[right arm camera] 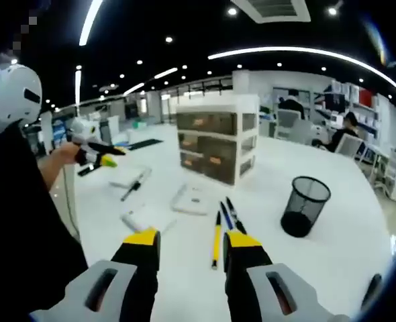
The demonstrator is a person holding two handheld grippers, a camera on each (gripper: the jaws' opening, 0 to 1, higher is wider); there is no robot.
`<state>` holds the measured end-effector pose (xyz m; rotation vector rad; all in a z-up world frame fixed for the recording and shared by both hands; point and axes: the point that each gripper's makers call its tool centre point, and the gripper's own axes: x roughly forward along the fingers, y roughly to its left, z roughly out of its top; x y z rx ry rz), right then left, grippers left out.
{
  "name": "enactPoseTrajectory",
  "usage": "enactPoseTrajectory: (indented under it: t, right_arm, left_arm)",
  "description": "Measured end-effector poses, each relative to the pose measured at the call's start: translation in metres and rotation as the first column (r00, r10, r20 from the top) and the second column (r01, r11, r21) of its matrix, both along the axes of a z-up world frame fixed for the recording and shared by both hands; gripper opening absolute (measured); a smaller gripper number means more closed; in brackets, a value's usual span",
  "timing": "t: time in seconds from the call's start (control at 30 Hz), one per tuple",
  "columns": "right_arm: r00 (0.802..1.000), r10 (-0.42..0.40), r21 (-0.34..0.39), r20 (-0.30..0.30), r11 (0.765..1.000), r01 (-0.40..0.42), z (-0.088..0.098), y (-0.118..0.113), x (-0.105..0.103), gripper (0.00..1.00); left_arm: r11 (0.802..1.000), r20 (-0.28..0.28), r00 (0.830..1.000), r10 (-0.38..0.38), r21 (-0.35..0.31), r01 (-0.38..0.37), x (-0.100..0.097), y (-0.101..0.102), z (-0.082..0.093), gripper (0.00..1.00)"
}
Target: Pick up the scattered pens and sticky notes one by one and arrange them into an orderly layout on the desk, lining the pens up parallel to each other and squaring the sticky note stack until the whole desk area is clear and organized
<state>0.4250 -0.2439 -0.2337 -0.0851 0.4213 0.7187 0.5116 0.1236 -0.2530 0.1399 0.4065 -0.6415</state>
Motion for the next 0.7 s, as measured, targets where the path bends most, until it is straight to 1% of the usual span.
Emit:
enactPoseTrajectory:
  t: [0.07,0.13,0.23,0.27,0.3,0.33,0.4,0.47,0.53,0.6,0.67,0.7]
  right_arm:
    - [1.0,-0.014,0.0,-0.023,1.0,0.014,-0.006,-0.004,0.0,0.38]
    - [0.997,-0.058,0.014,-0.044,0.998,0.059,-0.009,-0.01,0.001,0.4]
    - [0.996,-0.074,0.012,-0.04,0.997,0.075,-0.01,-0.013,-0.004,0.4]
    - [0.996,-0.075,0.016,-0.042,0.997,0.076,-0.011,-0.014,-0.006,0.4]
    - [0.996,-0.076,0.019,-0.045,0.997,0.077,-0.013,-0.015,-0.008,0.39]
    - [0.996,-0.079,0.018,-0.049,0.997,0.08,-0.014,-0.016,-0.009,0.39]
    - [0.994,-0.093,0.005,-0.064,0.996,0.093,-0.019,-0.019,-0.011,0.39]
    - [0.992,-0.105,-0.013,-0.075,0.994,0.104,-0.022,-0.023,-0.012,0.39]
    - [0.992,-0.102,-0.034,-0.08,0.994,0.1,-0.024,-0.023,-0.013,0.39]
    - [0.992,-0.093,-0.045,-0.08,0.995,0.09,-0.022,-0.021,-0.014,0.39]
    - [0.994,-0.084,-0.056,-0.074,0.995,0.08,-0.02,-0.019,-0.013,0.39]
    - [0.995,-0.084,-0.07,-0.061,0.994,0.08,-0.017,-0.019,-0.012,0.39]
  left_arm:
    - [1.0,-0.009,1.0,0.016,-0.002,-0.016,-0.003,0.006,-0.003,0.56]
    - [1.0,-0.017,0.999,0.029,0.002,-0.028,-0.005,0.01,-0.007,0.56]
    - [0.999,-0.026,0.999,0.039,0.004,-0.039,-0.009,0.011,-0.01,0.56]
    - [0.999,-0.019,0.999,0.038,-0.003,-0.038,-0.01,0.01,-0.009,0.56]
    - [0.999,-0.001,0.999,0.037,-0.025,-0.037,-0.009,0.007,-0.004,0.56]
    - [0.998,0.005,0.999,0.033,-0.054,-0.032,-0.009,0.004,0.0,0.56]
    - [0.997,0.004,1.0,0.014,-0.075,-0.013,-0.011,0.001,0.004,0.56]
    - [0.998,-0.002,1.0,0.006,-0.061,-0.006,-0.01,0.0,0.002,0.56]
    - [1.0,-0.012,1.0,0.001,-0.014,-0.001,-0.01,0.001,-0.003,0.56]
    - [1.0,-0.018,1.0,-0.004,0.012,0.004,-0.01,0.001,-0.008,0.56]
    - [1.0,-0.025,1.0,-0.004,0.015,0.004,-0.009,0.0,-0.011,0.56]
    - [1.0,-0.028,1.0,0.001,0.007,-0.001,-0.009,0.001,-0.012,0.56]
